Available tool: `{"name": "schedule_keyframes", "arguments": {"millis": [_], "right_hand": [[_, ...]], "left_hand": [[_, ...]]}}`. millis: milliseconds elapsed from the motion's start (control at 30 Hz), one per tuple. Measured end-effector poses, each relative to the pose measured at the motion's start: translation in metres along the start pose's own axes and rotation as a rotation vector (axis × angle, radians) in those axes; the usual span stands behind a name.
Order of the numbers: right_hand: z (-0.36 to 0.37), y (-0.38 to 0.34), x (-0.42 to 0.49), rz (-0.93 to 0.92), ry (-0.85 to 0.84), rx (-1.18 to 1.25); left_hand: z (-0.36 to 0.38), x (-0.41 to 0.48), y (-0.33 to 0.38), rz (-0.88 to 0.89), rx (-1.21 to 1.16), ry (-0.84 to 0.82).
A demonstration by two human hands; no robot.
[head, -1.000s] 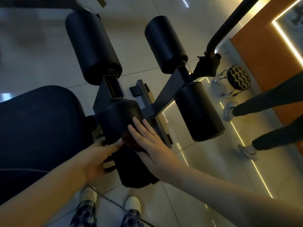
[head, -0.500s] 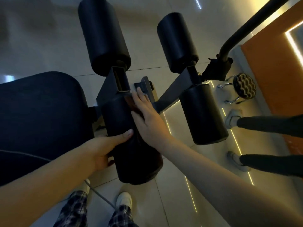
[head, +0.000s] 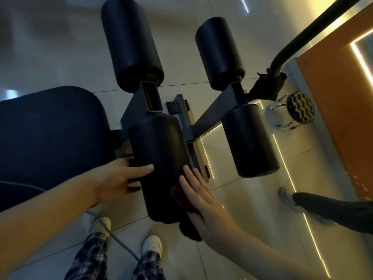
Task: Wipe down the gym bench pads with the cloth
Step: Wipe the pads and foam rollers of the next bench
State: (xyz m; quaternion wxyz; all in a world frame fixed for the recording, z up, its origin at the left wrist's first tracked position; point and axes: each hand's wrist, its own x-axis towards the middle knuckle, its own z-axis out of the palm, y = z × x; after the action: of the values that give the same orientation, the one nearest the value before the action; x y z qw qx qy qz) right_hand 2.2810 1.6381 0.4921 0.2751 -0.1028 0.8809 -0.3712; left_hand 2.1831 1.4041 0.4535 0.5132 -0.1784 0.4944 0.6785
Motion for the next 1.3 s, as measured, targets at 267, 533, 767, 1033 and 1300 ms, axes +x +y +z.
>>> {"name": "schedule_keyframes", "arguments": {"millis": [267, 533, 767, 1033, 1300], "right_hand": [[-0.005, -0.011, 0.056, 0.006, 0.134, -0.001], [-0.036, -0.024, 0.125, 0.07, 0.233, 0.141], [-0.021, -0.02, 0.075, 0.014, 0.15, -0.017], [-0.006, -0.012, 0.013, 0.06, -0.024, -0.026], [-0.017, -0.025, 0.069, 0.041, 0.064, -0.029]], "left_hand": [[0.011, 0.007, -0.013, 0.064, -0.173, 0.076], [0.047, 0.009, -0.006, 0.11, -0.102, 0.28], [0.031, 0.005, -0.002, 0.053, -0.088, 0.203], [0.01, 0.007, -0.01, -0.052, -0.211, 0.104], [0.021, 0.009, -0.012, -0.077, -0.281, 0.185]]}}
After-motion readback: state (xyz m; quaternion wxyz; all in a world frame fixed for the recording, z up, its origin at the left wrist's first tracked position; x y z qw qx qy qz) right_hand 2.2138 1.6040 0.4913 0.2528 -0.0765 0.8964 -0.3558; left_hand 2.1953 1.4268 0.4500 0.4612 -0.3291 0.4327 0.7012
